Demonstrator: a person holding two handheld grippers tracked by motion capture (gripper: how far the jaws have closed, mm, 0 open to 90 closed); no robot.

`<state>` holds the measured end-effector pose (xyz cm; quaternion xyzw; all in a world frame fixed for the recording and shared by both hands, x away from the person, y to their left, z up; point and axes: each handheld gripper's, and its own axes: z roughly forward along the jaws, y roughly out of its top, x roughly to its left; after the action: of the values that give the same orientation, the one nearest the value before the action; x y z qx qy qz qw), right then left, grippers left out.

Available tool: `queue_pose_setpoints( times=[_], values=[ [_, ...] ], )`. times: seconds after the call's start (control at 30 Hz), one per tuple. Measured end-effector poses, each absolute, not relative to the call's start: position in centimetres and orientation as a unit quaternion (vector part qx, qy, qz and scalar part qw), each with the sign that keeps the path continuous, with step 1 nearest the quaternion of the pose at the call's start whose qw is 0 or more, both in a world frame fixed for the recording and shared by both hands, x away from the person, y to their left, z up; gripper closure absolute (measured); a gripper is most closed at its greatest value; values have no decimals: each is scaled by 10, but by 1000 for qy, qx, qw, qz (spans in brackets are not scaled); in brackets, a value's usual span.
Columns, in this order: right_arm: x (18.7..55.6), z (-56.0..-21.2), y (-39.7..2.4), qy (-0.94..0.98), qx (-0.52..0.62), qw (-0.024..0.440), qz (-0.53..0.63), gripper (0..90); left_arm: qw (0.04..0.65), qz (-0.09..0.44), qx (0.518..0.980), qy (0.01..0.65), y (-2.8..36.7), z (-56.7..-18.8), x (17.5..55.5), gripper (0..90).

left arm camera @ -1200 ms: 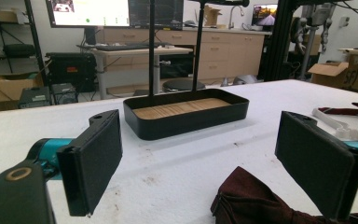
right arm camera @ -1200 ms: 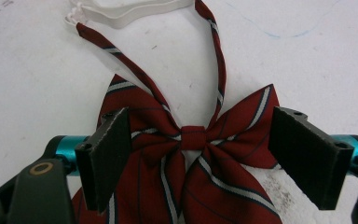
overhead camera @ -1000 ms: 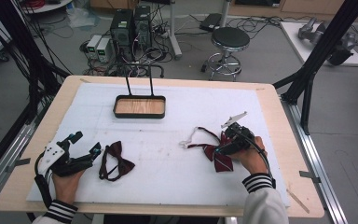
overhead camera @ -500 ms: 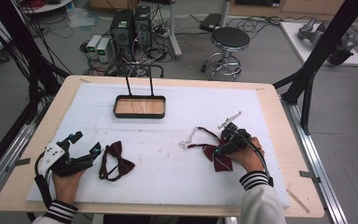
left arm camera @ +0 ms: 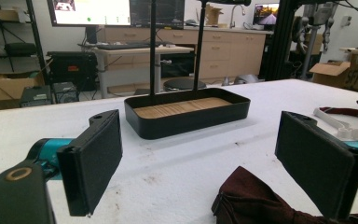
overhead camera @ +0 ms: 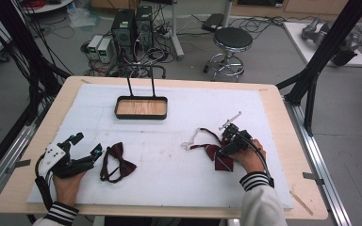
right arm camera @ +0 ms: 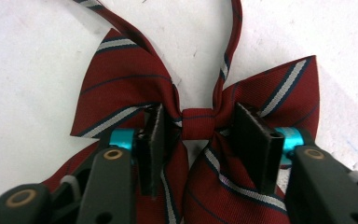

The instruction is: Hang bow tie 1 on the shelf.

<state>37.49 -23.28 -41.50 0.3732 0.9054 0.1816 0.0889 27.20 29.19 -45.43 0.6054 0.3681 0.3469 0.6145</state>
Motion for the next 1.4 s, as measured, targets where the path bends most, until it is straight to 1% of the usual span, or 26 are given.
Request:
queue_pose_setpoints(
  times=[0.1,0.13,0.17,0.23,0.4,0.87,0.9,1.0,1.07,1.2,1.4],
  values=[
    [375,-415,-233,906,374,84,182,616,615,347,605,368,292,-454,272,152],
    [375,-415,-233,906,374,84,182,616,615,347,605,368,292,-454,272,152],
    [374,-415,-233,904,378,83,180,648,615,347,605,367,292,-454,272,152],
    [374,-414,-232,903,382,84,177,664,615,347,605,367,292,-454,272,152],
    [373,-414,-231,904,380,84,176,670,616,348,604,367,292,-454,271,152],
    [367,-412,-225,914,351,117,168,671,615,348,605,367,292,-454,272,152],
    [366,-409,-226,911,350,130,177,671,615,348,604,368,292,-454,272,152],
    [365,-405,-227,905,353,136,195,671,615,348,605,367,292,-454,272,152],
    [364,-400,-230,898,350,153,220,671,615,349,605,367,292,-454,271,152],
    [361,-394,-231,890,350,167,238,671,615,349,605,367,292,-454,271,152],
    [355,-382,-232,872,339,212,283,671,615,350,605,366,292,-454,271,152]
  ],
)
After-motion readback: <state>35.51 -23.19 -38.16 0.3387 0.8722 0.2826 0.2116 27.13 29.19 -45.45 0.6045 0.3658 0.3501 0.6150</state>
